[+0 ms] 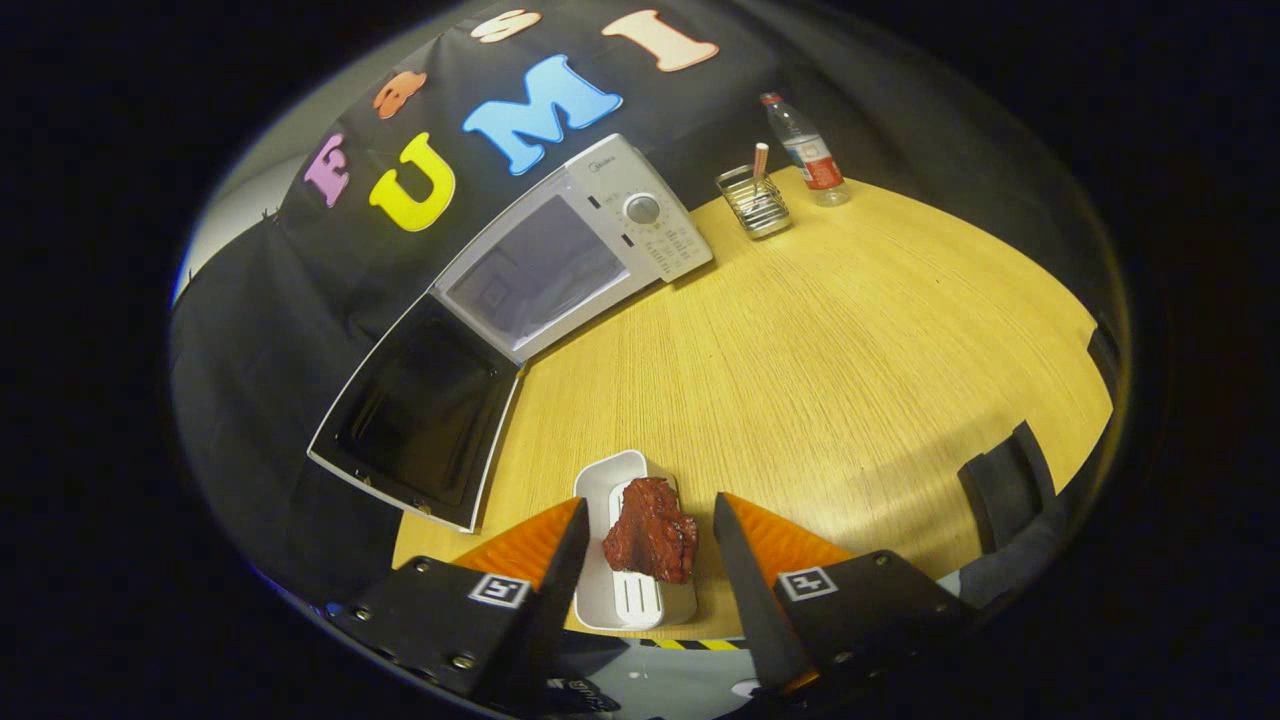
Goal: Open the microwave, put the food inside, and close the microwave door.
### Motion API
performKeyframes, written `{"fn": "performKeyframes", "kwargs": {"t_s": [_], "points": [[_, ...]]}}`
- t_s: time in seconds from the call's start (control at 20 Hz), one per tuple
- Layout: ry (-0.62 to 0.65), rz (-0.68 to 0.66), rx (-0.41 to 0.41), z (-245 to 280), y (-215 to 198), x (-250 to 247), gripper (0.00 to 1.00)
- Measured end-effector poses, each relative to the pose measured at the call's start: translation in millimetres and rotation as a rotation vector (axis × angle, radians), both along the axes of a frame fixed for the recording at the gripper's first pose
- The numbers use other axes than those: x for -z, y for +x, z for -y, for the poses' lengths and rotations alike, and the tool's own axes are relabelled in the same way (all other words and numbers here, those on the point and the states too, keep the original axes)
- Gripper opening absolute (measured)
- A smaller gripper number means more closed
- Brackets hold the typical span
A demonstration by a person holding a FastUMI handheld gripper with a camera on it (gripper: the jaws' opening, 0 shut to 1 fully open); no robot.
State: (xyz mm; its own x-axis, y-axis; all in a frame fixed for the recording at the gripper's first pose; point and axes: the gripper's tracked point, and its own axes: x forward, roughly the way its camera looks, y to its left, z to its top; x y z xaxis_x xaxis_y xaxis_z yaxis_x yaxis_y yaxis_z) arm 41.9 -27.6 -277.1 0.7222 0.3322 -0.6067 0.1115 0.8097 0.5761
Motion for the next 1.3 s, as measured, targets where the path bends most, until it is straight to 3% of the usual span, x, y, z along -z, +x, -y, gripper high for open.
{"fn": "performKeyframes", "kwargs": {"t_s": [0.05, 0.25, 0.35, 0.4, 0.45, 0.5, 0.55, 0.95, 1.3], "points": [[0.026, -0.015, 0.006, -2.2, -2.8, 2.0, 0.69], [0.101, -0.052, 0.007, -11.5, -8.2, 7.0, 0.69], [0.132, -0.062, 0.033, -9.5, -2.7, 8.8, 0.34], [0.161, -0.058, 0.045, -12.5, 1.6, 9.8, 0.34], [0.171, -0.054, 0.048, -10.4, -7.1, 5.1, 0.24], [0.169, -0.031, 0.046, -14.5, -1.8, 9.7, 0.24], [0.171, -0.009, 0.09, -5.6, -2.2, 0.3, 0.11], [0.22, -0.005, 0.129, 0.6, 3.6, -21.4, 0.1], [0.225, 0.1, 0.051, -29.2, 44.0, -75.8, 0.1]]}}
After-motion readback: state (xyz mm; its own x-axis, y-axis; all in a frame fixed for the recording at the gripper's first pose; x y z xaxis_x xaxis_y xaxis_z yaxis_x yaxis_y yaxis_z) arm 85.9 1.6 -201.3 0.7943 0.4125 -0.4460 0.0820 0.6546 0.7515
